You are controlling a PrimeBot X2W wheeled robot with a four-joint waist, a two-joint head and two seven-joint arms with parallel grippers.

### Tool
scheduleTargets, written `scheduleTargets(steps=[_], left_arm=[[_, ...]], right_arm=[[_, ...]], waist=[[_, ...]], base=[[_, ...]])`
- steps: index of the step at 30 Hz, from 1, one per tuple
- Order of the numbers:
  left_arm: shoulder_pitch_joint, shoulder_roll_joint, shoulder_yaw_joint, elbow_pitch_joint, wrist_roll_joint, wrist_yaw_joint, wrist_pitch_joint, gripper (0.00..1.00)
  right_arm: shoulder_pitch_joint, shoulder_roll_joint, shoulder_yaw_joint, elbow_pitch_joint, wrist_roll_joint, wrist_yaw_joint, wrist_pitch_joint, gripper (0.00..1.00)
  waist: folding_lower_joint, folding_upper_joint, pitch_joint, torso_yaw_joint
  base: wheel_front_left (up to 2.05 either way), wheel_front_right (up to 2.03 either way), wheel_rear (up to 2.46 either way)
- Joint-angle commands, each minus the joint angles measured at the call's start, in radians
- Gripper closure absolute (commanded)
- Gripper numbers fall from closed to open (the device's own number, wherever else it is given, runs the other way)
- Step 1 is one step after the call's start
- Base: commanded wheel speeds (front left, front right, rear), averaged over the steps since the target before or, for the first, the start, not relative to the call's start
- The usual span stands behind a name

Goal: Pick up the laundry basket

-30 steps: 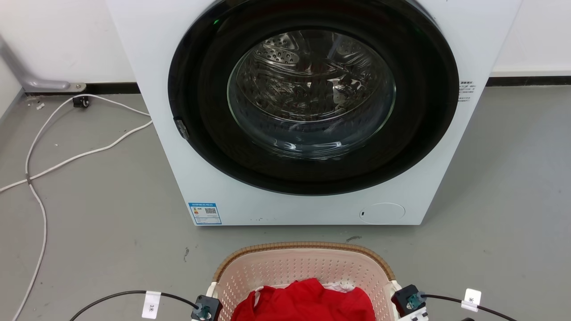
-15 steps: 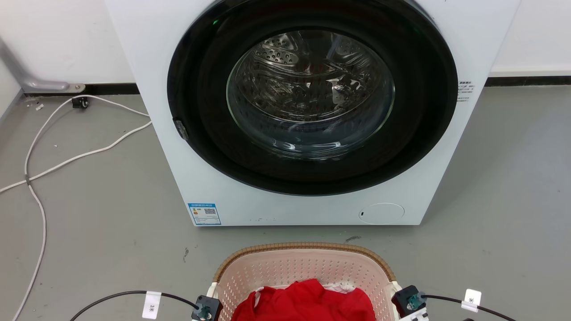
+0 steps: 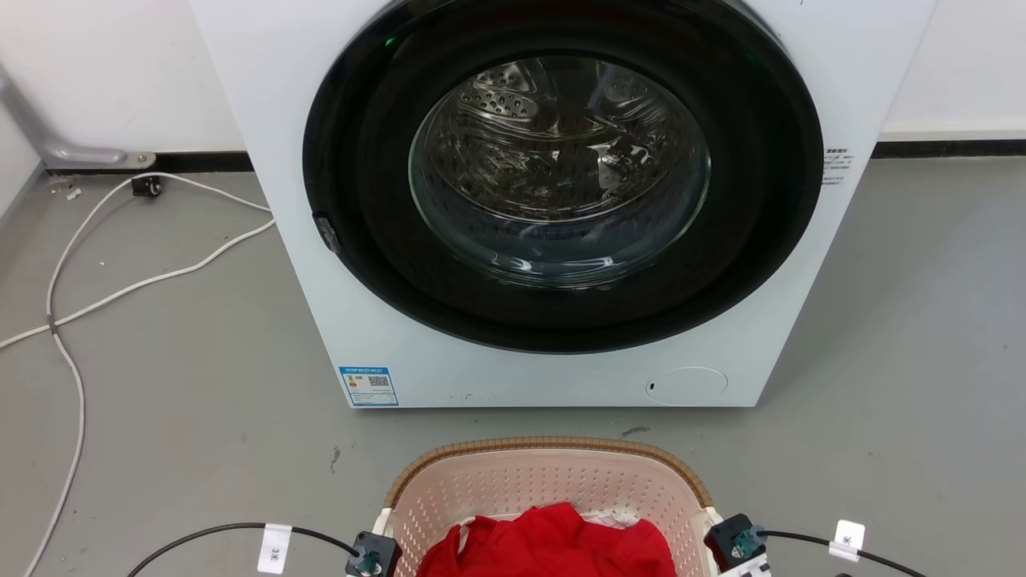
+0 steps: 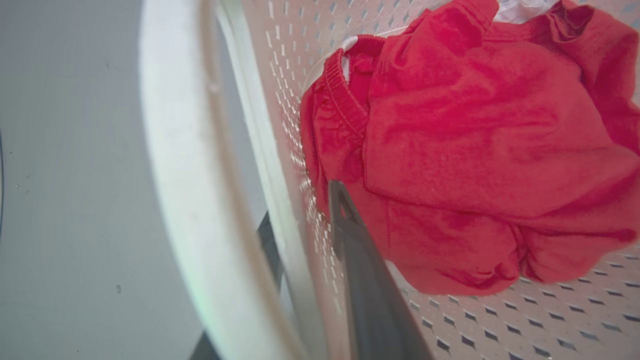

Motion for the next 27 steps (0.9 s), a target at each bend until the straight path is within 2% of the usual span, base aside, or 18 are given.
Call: scheduleTargets(steps=[1, 27], left_arm=[[0.002, 0.027, -0.003, -0.003, 0.001, 0.000, -0.006, 1.00], [0.004, 0.036, -0.034, -0.003, -0.024, 0.005, -0.008, 1.00]], right_arm=[[0.011, -0.025, 0.011, 0.006, -0.006, 0.003, 0.002, 1.00], [0.011, -0.023, 0.029, 0.006, 0.017, 0.003, 0.001, 1.00]], waist=[[-0.0001, 0.0000, 0.000, 0.000], [-0.0001, 0.0000, 0.000, 0.001]], base=[[0.00, 0.00, 0.00], [0.00, 0.00, 0.00]])
